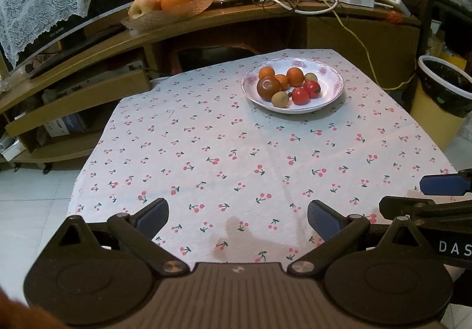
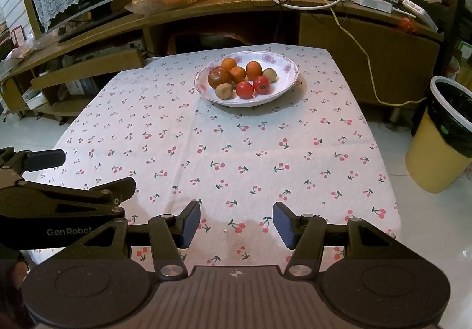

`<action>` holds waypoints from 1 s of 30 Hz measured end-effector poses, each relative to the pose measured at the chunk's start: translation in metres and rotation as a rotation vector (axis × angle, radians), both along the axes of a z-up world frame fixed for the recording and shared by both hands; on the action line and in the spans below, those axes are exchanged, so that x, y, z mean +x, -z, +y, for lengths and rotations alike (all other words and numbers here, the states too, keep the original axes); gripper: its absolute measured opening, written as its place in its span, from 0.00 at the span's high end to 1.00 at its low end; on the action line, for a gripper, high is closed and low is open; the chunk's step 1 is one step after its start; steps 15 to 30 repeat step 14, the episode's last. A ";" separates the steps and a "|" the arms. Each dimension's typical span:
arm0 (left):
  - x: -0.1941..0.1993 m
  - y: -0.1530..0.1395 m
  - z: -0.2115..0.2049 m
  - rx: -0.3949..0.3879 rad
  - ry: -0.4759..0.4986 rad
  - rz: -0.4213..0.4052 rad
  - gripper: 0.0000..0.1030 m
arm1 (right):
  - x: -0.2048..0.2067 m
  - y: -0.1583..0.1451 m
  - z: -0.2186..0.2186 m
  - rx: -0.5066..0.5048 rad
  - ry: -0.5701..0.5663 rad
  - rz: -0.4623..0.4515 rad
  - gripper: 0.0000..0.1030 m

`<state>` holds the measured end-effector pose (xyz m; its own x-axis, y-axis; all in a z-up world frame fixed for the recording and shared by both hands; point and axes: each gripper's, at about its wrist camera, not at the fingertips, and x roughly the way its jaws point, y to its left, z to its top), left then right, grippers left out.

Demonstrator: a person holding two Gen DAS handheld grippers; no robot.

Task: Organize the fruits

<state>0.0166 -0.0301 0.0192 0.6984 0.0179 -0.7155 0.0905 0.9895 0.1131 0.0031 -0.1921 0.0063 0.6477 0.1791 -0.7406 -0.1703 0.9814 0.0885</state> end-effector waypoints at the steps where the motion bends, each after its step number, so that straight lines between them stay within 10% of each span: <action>1: 0.000 0.000 0.000 -0.002 -0.001 -0.001 0.00 | 0.000 0.001 0.000 -0.001 -0.001 0.001 0.45; 30: 0.000 0.001 0.000 0.005 -0.009 -0.007 0.00 | 0.000 0.002 0.001 -0.002 -0.002 0.003 0.41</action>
